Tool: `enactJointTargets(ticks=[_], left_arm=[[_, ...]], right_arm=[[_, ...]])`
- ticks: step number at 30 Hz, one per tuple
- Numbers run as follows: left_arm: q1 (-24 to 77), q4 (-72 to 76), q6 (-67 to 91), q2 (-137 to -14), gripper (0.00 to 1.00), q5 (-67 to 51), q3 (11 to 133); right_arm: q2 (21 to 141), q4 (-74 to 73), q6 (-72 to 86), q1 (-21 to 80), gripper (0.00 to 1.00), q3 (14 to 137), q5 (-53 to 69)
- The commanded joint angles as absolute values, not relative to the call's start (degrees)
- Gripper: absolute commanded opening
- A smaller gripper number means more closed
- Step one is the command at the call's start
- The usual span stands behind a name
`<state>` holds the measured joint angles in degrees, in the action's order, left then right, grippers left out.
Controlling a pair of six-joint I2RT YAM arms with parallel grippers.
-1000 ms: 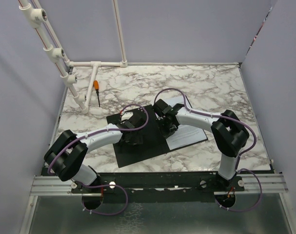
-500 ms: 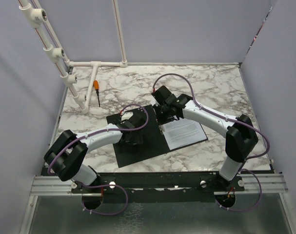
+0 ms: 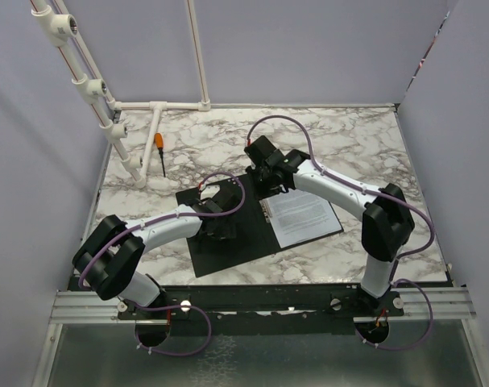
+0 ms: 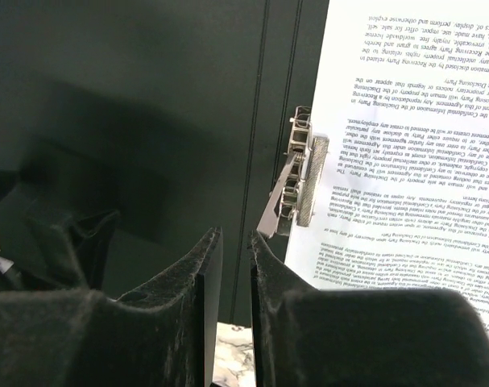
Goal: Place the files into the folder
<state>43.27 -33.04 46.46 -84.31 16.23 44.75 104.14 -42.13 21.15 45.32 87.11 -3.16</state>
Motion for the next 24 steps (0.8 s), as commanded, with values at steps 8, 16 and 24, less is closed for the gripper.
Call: enactJointTargets(ticks=[8, 16, 24], left_arm=[[43.5, -31.0, 47.4, -85.2, 0.99, 13.8, 42.1], [43.4, -31.0, 47.5, -85.2, 0.99, 13.8, 42.2], [43.5, -31.1, 47.5, -85.0, 0.99, 13.8, 42.2]], right_arm=[[109.7, -44.5, 20.9, 45.6, 0.20, 88.7, -6.4], [109.5, -44.4, 20.9, 45.6, 0.18, 86.4, -7.2], [109.7, -44.8, 20.6, 45.6, 0.13, 85.4, -7.4]])
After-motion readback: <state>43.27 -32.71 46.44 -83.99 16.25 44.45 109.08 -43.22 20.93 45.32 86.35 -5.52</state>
